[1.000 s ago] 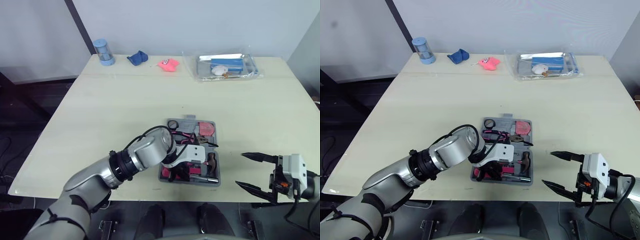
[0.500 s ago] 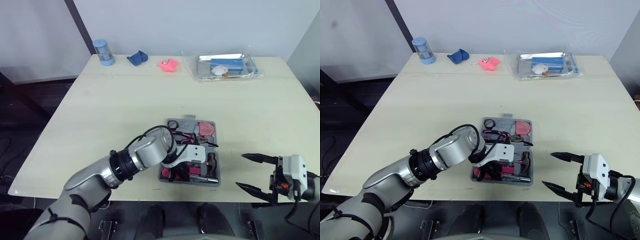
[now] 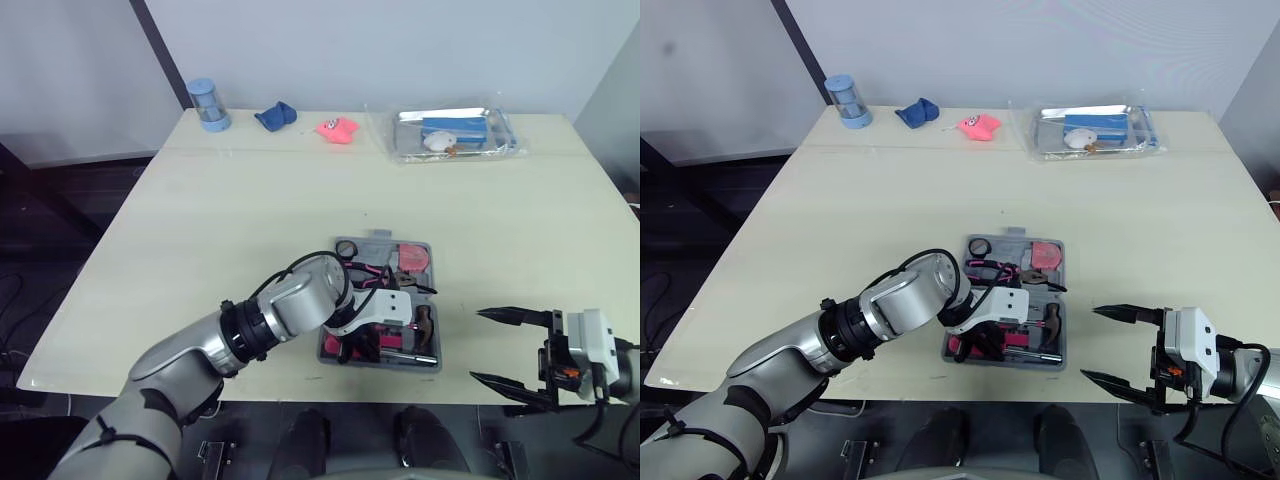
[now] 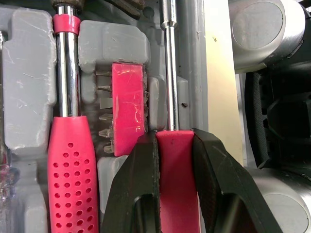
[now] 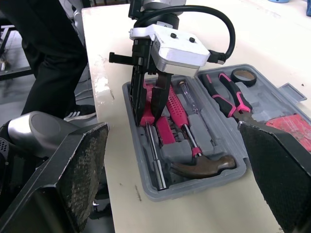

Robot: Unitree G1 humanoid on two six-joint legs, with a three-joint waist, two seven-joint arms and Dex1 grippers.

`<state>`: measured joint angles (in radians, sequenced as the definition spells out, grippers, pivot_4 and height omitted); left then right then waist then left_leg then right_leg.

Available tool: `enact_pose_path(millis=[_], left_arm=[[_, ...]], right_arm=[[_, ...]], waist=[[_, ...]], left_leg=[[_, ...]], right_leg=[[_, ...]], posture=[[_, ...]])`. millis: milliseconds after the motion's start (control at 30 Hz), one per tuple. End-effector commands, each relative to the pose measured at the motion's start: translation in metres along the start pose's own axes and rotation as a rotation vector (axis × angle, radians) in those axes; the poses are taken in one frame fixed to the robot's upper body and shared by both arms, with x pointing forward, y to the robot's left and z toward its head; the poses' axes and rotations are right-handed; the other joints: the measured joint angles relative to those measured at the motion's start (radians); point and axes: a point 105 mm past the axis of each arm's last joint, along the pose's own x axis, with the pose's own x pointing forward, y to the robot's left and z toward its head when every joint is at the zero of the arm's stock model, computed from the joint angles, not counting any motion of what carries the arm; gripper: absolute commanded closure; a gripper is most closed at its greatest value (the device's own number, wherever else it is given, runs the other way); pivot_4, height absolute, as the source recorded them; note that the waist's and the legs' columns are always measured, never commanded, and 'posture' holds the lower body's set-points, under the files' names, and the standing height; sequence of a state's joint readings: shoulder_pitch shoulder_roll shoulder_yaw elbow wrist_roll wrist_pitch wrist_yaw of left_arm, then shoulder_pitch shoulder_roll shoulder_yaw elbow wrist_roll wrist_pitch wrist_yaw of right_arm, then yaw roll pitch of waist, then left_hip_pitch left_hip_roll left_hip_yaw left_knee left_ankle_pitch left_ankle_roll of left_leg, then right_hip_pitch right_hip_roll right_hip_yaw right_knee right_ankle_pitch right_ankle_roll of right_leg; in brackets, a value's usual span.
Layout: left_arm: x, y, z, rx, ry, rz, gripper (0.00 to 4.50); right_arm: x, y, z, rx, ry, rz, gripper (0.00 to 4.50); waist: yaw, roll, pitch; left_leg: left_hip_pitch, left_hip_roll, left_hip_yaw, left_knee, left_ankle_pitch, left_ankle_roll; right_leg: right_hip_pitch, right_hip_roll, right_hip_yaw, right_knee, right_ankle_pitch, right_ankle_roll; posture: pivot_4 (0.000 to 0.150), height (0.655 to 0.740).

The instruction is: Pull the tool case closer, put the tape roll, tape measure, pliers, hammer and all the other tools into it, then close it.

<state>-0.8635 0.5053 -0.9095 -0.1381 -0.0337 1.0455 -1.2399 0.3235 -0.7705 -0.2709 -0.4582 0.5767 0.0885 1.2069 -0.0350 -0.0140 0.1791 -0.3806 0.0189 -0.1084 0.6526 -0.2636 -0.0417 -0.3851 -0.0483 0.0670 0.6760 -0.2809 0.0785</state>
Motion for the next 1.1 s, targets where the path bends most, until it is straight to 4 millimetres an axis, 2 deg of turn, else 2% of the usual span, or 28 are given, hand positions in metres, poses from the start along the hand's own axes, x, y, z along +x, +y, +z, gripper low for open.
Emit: enact_pose_path(millis=[33, 67, 133, 267, 467, 633, 800, 867, 1000, 1100], left_arm=[[-0.003, 0.003, 0.001, -0.002, -0.003, 0.024, 3.89], [-0.003, 0.003, 0.0, -0.003, -0.002, 0.027, 3.44], [-0.003, 0.004, -0.001, 0.002, 0.003, 0.033, 2.91], [-0.003, 0.006, 0.001, 0.011, -0.002, 0.048, 1.18], [-0.008, 0.003, 0.006, 0.03, -0.019, 0.042, 1.18], [-0.029, -0.001, 0.014, 0.054, -0.073, 0.027, 1.18], [-0.052, 0.004, 0.007, 0.076, -0.117, 0.059, 1.18], [-0.057, 0.005, 0.007, 0.092, -0.162, 0.059, 1.18], [-0.069, 0.013, 0.01, 0.12, -0.423, 0.101, 1.18], [-0.064, 0.015, 0.012, 0.124, -0.52, 0.118, 1.18]], right_arm=[[0.001, 0.002, 0.005, -0.015, -0.013, 0.008, 0.0], [0.001, 0.002, 0.005, -0.016, -0.013, 0.006, 0.0], [0.0, 0.001, 0.005, -0.015, -0.013, 0.004, 0.0], [0.0, 0.001, 0.005, -0.015, -0.013, 0.0, 0.0], [0.001, 0.001, 0.004, -0.015, -0.012, -0.006, 0.0], [0.001, 0.0, 0.005, -0.017, -0.014, -0.008, 0.0], [0.002, 0.0, 0.005, -0.018, -0.017, -0.01, 0.0], [0.002, 0.0, 0.006, -0.018, -0.018, -0.011, 0.0], [0.003, -0.002, 0.006, -0.018, -0.027, -0.022, 0.0], [0.004, -0.002, 0.006, -0.014, -0.034, -0.028, 0.0]], waist=[[0.0, 0.0, 0.0], [0.0, 0.0, 0.0], [0.0, 0.0, 0.0], [0.001, 0.0, 0.0], [0.0, 0.0, 0.0], [-0.001, 0.0, 0.0], [-0.003, 0.0, 0.0], [-0.002, 0.0, 0.0], [-0.002, 0.0, 0.0], [-0.002, 0.0, 0.0]], left_leg=[[0.0, 0.0, 0.0, 0.0, 0.0, 0.0], [0.0, 0.0, 0.0, 0.0, 0.0, 0.0], [0.0, 0.0, 0.0, 0.0, 0.0, 0.0], [0.0, 0.0, 0.0, 0.0, 0.0, 0.0], [0.002, 0.0, 0.0, 0.001, 0.0, 0.0], [0.002, 0.0, -0.001, 0.001, 0.0, 0.0], [0.001, 0.0, -0.001, 0.001, 0.0, 0.0], [0.001, 0.0, -0.001, 0.001, 0.0, 0.0], [0.001, 0.0, -0.002, 0.001, 0.0, 0.0], [0.001, 0.0, -0.002, 0.001, 0.0, 0.0]], right_leg=[[0.0, 0.0, 0.0, 0.0, 0.0, 0.0], [0.0, 0.0, 0.0, 0.0, 0.0, 0.0], [0.0, 0.0, 0.0, 0.0, 0.0, 0.0], [0.0, 0.0, 0.0, 0.0, 0.0, 0.0], [0.003, 0.0, 0.0, 0.0, 0.0, 0.0], [0.003, 0.0, 0.0, 0.0, 0.0, 0.0], [0.003, 0.0, -0.001, 0.0, 0.0, 0.0], [0.003, 0.0, -0.001, -0.001, 0.0, 0.0], [0.003, 0.0, -0.001, -0.001, 0.0, 0.0], [0.003, 0.0, -0.001, -0.001, 0.0, 0.0]], posture=[[0.15, 0.74], [0.15, 0.74], [0.15, 0.74], [0.15, 0.74], [0.15, 0.74], [0.15, 0.74], [0.15, 0.74], [0.15, 0.74], [0.15, 0.74], [0.15, 0.74]])
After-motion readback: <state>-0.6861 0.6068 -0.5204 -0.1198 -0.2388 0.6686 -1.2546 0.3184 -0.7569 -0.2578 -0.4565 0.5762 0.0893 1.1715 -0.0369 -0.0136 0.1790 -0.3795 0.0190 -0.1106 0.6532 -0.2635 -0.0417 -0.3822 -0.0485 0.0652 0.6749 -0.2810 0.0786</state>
